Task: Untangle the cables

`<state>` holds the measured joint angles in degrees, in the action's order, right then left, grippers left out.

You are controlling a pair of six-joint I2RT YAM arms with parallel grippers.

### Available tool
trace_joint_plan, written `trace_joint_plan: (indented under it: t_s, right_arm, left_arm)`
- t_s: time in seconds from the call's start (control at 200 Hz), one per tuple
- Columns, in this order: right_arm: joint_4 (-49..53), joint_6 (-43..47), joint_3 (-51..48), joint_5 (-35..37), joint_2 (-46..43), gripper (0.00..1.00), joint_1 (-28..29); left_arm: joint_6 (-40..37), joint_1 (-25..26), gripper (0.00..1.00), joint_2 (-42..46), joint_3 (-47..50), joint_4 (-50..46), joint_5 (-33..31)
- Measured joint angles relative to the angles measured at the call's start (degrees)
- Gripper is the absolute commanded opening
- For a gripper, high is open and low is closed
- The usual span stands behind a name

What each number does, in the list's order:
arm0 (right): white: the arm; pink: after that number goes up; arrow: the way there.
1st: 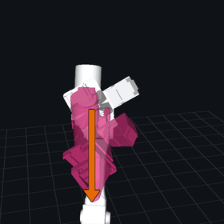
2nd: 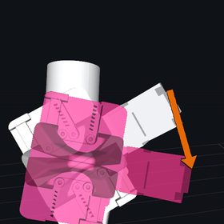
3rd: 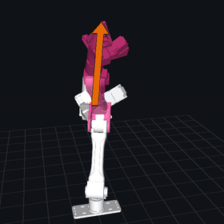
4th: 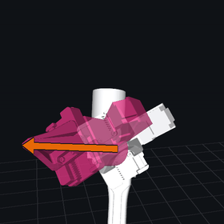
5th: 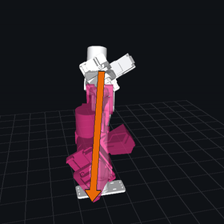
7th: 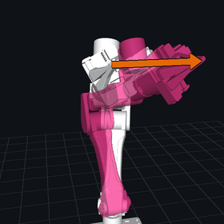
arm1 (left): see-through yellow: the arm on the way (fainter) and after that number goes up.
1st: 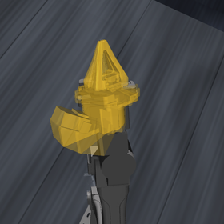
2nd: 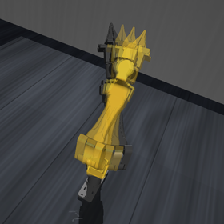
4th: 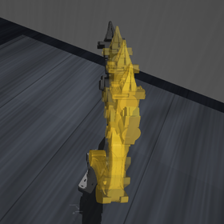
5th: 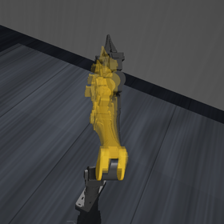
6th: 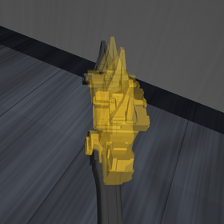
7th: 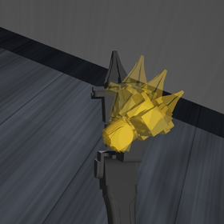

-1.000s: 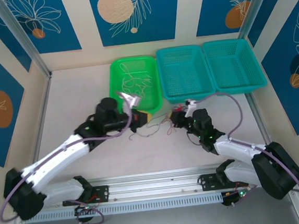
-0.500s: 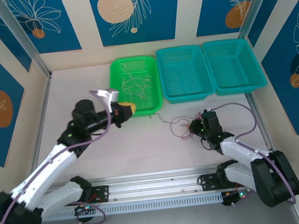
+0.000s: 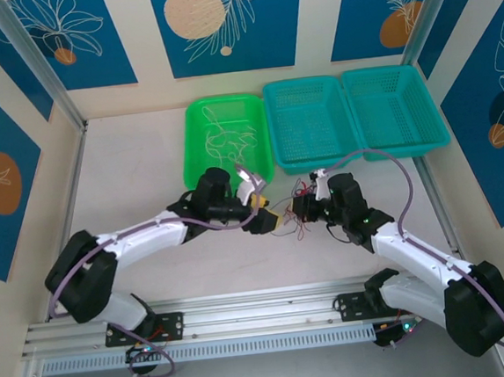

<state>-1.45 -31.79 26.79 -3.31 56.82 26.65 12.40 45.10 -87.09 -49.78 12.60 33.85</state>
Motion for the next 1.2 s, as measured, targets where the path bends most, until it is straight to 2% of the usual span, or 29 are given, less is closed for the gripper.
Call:
trace_joint_plan:
  t_s: [0.04,0.1,0.14,0.195,0.385,0.46,0.545,0.63,0.81,1.005,1.07,1.18,1.2]
  right_arm:
    - [0.39,0.28,0.15,-0.46,0.0,0.03,0.46]
    - [0.81,0.74,0.31,-1.36,0.0,0.03,0.98]
    - [1.09,1.07,0.48,-1.7,0.02,0.04,1.29]
    - [1.79,1.77,0.76,-0.66,0.07,0.07,1.55]
    - [5.73,0.17,1.92,6.8,0.52,0.24,1.79]
    - [6.71,-2.23,2.14,8.74,1.49,0.26,0.87]
    - [5.95,-4.61,2.38,7.45,2.54,0.27,-0.46]
    - [6.03,-7.56,2.29,7.63,3.85,0.22,-4.98]
    - [10.99,-14.16,0.63,13.92,8.5,0.21,-12.15]
    - [14.84,-18.91,-1.05,15.87,8.92,0.23,-15.93]
    - [15.85,-19.67,-1.42,15.96,8.26,0.33,-16.74]
    - [17.33,-19.12,-1.36,15.37,6.19,0.65,-16.22]
    - [17.81,-19.37,-1.25,15.37,5.51,0.74,-15.87]
  left_arm:
    - [-0.5,0.42,0.83,-1.77,-0.9,1.09,0.0]
    - [-0.81,0.79,0.64,-4.68,-2.21,2.6,-0.09]
    - [-0.85,0.83,0.42,-6.34,-2.84,3.45,-0.24]
    - [-0.09,0.83,0.0,-8.04,-3.19,4.96,0.74]
    - [3.02,1.14,0.0,-6.62,-2.45,8.04,-1.51]
    - [4.31,1.38,0.0,-2.97,-1.33,7.93,-2.64]
    - [5.75,2.01,0.0,1.68,-0.24,6.69,-4.48]
    - [6.29,1.46,0.0,7.93,1.07,3.65,-6.49]
    - [6.84,-0.55,0.0,20.9,1.53,0.15,-8.66]
    - [7.45,-4.02,0.0,26.01,1.53,-4.28,-12.11]
    - [7.65,-4.87,0.0,26.25,1.53,-5.88,-12.55]
    - [8.33,-5.22,0.0,25.92,1.53,-6.82,-11.58]
    - [8.44,-5.22,0.0,25.81,1.53,-6.73,-11.34]
